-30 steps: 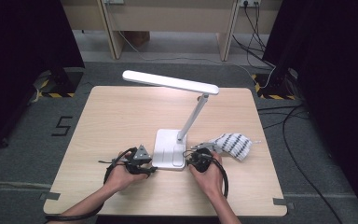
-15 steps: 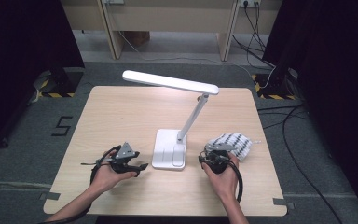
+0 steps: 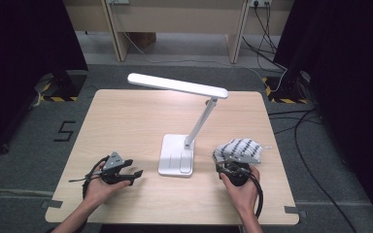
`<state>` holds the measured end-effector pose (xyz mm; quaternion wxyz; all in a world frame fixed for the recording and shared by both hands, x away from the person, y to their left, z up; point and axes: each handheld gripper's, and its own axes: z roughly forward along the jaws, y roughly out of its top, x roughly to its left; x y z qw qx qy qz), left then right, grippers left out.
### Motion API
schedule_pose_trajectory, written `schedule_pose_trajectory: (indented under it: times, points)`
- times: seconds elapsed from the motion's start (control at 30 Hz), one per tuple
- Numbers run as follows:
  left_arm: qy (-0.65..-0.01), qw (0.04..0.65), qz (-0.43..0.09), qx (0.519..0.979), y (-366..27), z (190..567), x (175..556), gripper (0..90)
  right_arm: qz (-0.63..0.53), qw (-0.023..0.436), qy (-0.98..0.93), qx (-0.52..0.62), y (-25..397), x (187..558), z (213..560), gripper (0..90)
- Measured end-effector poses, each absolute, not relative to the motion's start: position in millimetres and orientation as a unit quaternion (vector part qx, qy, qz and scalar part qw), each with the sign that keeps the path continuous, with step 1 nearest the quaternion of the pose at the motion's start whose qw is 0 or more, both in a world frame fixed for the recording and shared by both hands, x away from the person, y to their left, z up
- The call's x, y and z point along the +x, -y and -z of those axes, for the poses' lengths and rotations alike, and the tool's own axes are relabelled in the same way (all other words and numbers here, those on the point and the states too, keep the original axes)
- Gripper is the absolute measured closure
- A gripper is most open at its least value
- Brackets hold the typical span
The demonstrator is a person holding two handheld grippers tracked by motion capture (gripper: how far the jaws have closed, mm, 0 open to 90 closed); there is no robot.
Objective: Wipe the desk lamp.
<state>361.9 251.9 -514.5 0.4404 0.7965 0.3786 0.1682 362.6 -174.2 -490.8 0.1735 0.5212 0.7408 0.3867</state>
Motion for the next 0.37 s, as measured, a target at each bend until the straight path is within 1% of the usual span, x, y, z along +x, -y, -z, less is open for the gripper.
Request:
schedule_pose_trajectory:
  times: [0.37]
  points:
    - [-0.381,0.455,-0.166,0.788,-250,517,356,34.9,-0.409,0.187,-0.715,0.535,186,351,494,56.2]
